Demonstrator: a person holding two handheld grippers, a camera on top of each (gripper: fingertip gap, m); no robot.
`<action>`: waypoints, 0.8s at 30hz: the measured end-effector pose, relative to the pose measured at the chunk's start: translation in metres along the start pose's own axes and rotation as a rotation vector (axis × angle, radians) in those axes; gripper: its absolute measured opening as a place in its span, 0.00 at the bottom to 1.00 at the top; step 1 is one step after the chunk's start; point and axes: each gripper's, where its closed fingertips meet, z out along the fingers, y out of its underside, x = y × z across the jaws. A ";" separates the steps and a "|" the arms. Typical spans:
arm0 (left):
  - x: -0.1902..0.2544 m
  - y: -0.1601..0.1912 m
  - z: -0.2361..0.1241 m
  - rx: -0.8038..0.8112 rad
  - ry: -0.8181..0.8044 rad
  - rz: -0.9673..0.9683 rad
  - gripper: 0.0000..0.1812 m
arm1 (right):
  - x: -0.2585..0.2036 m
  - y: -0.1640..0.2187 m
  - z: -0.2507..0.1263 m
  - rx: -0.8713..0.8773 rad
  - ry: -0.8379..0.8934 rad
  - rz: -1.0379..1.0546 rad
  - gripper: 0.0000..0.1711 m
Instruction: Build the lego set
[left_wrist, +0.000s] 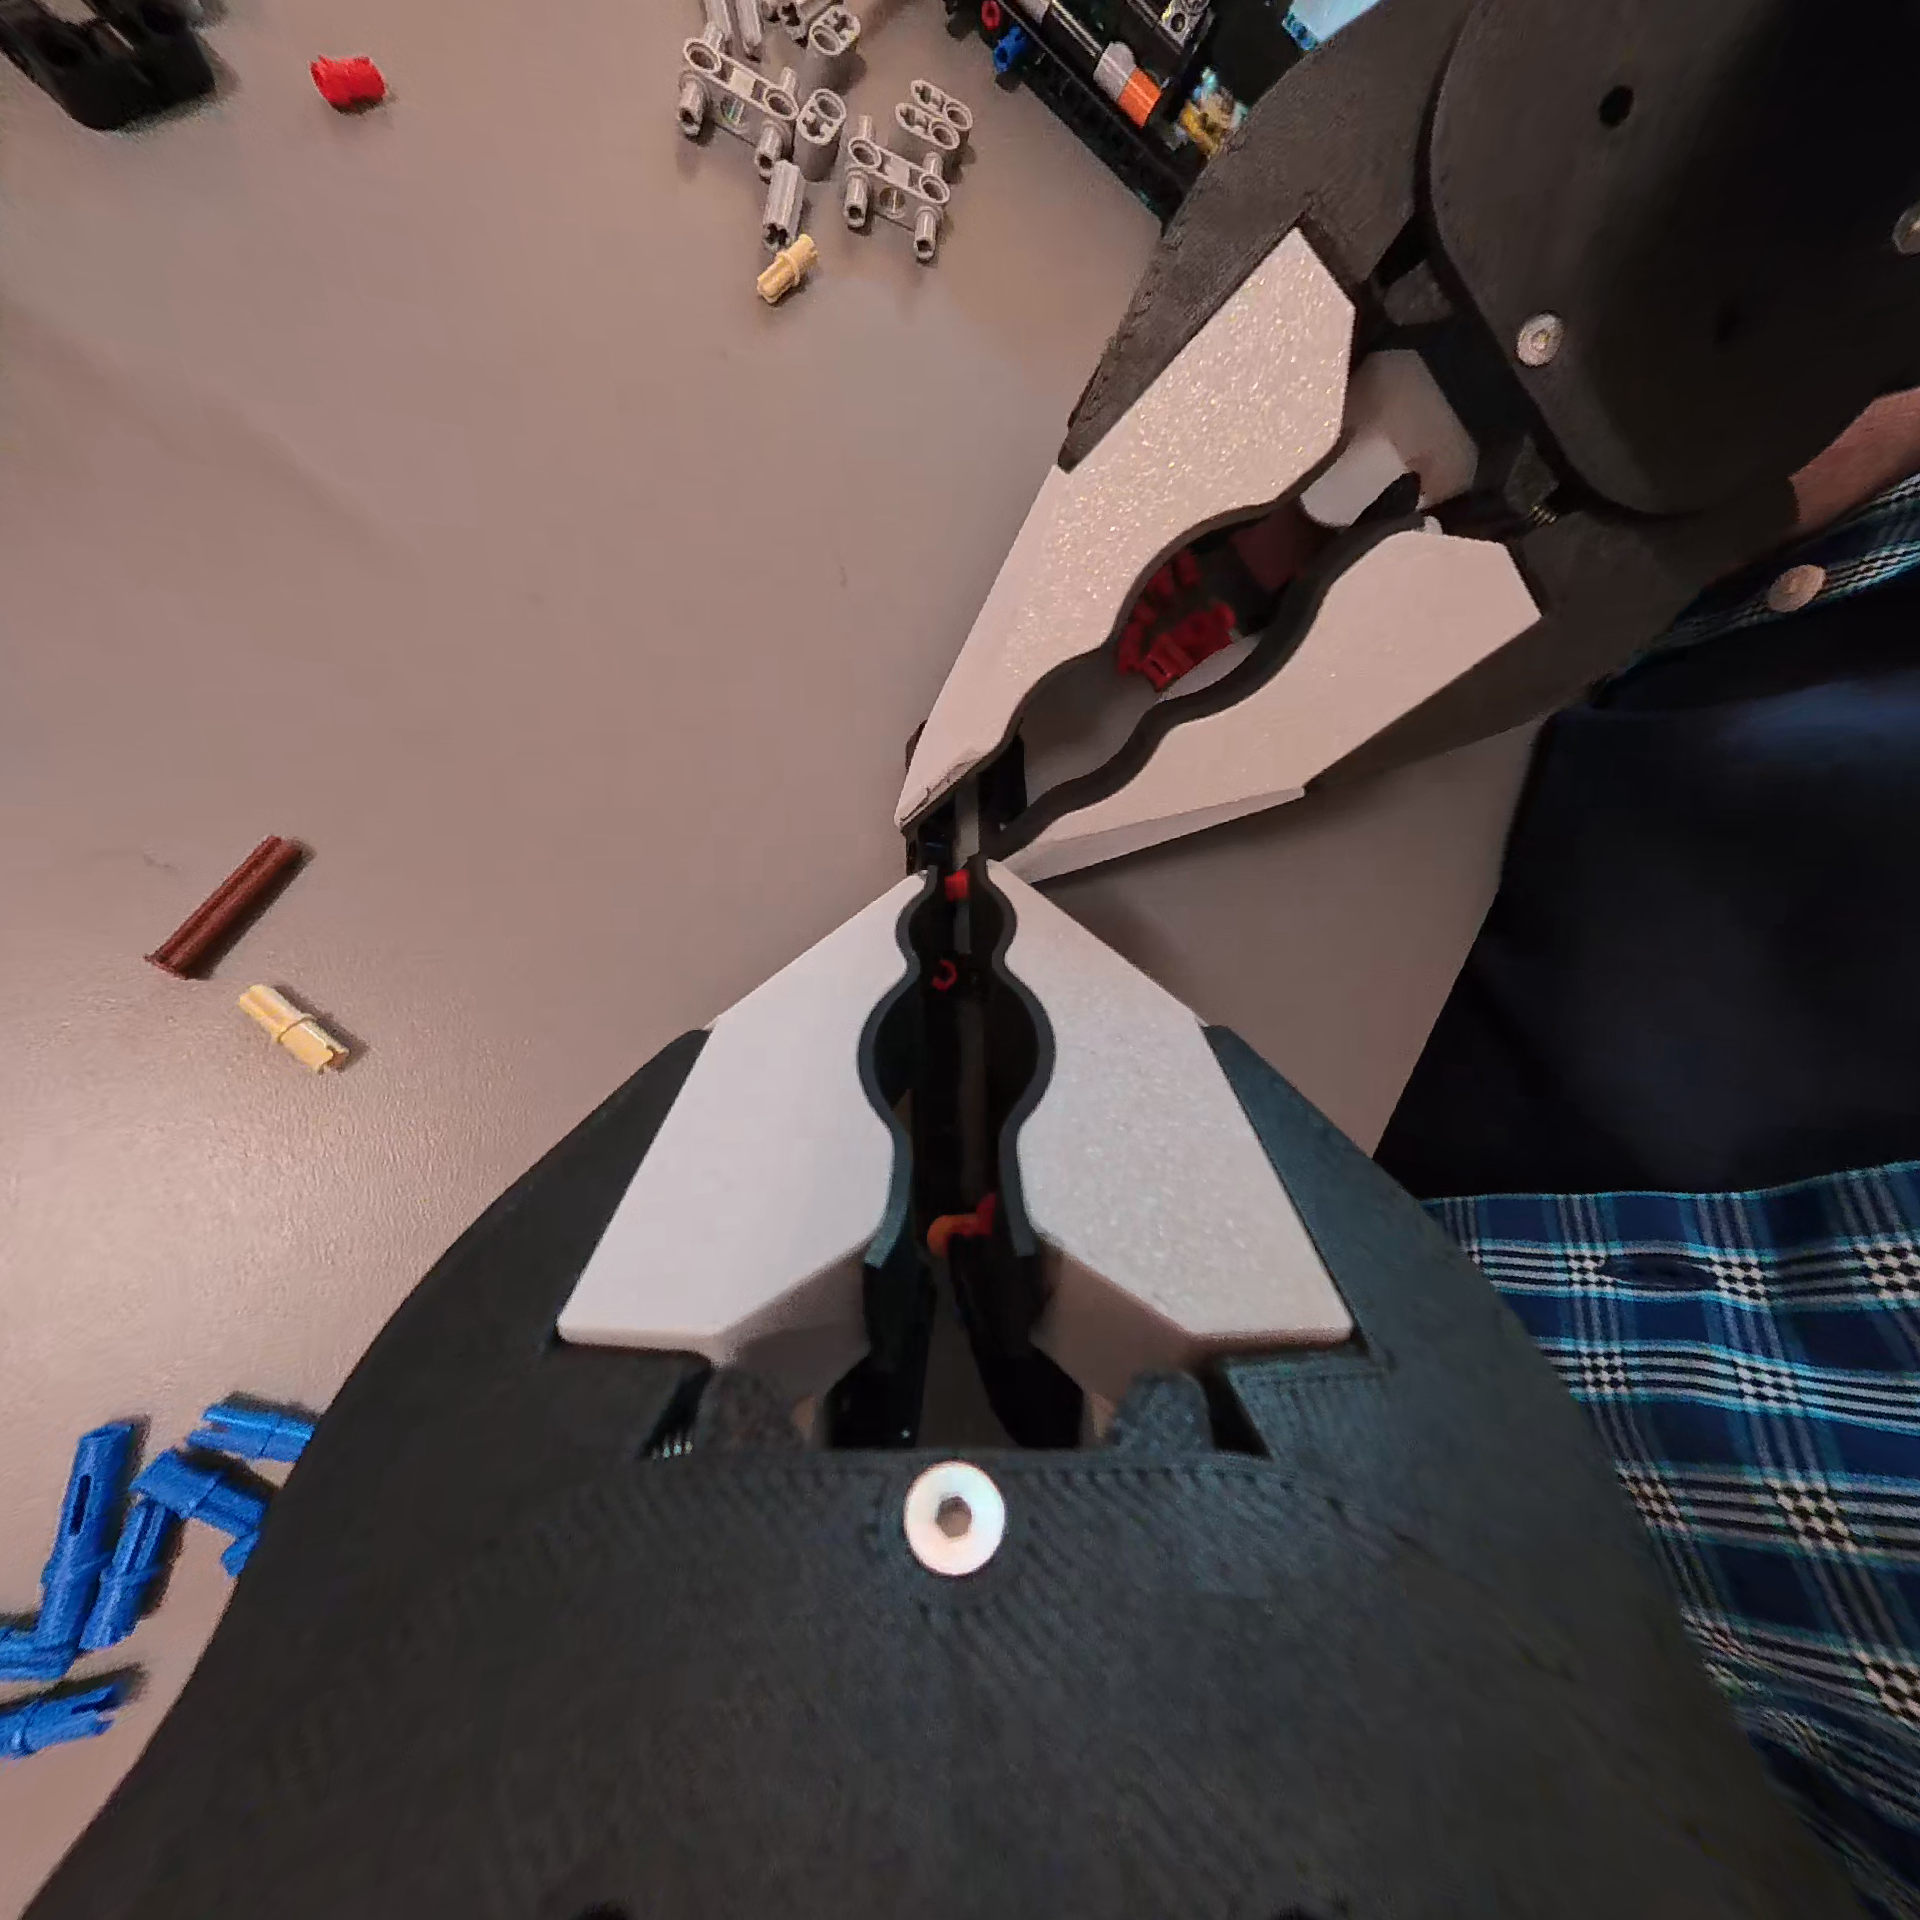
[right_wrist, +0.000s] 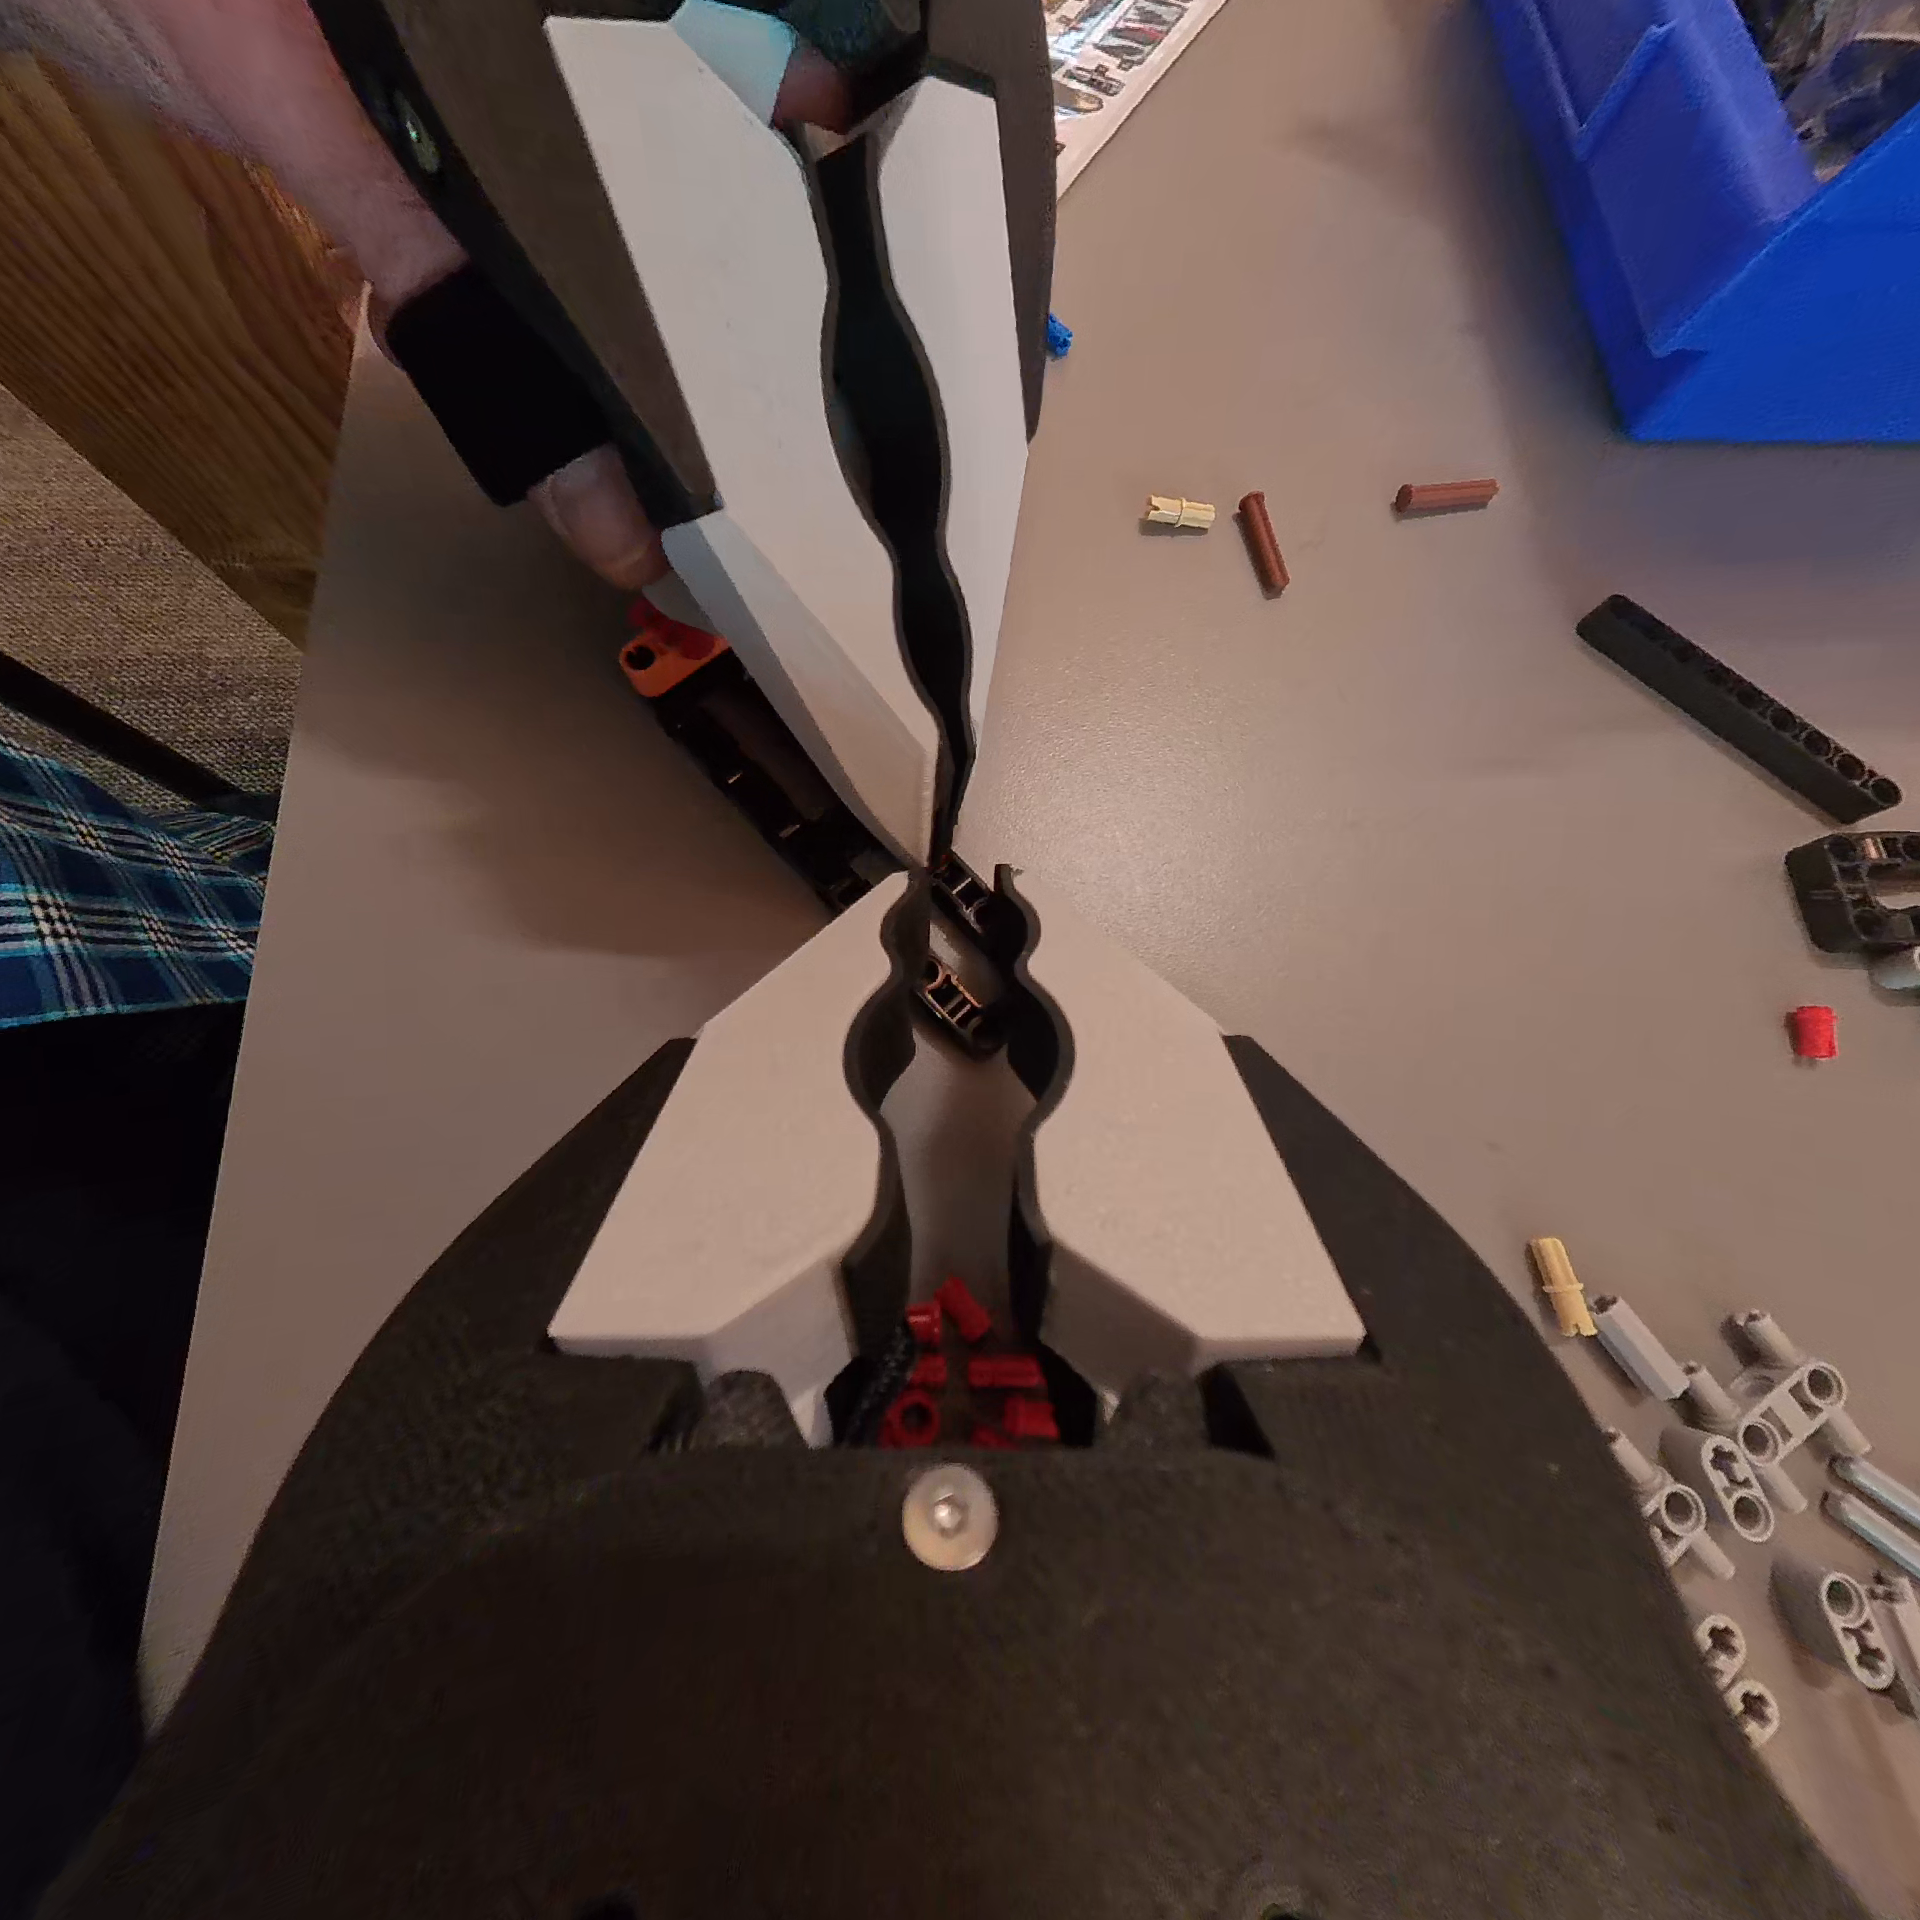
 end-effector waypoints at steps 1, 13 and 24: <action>0.000 0.000 0.000 -0.003 0.007 -0.005 0.01 | 0.000 0.000 0.000 0.000 0.000 0.000 0.05; -0.002 -0.002 -0.001 0.052 0.109 -0.105 0.00 | 0.000 0.000 0.000 0.000 -0.007 0.007 0.05; -0.001 0.000 -0.003 0.063 0.127 -0.106 0.00 | 0.000 0.000 0.000 0.000 -0.012 0.014 0.05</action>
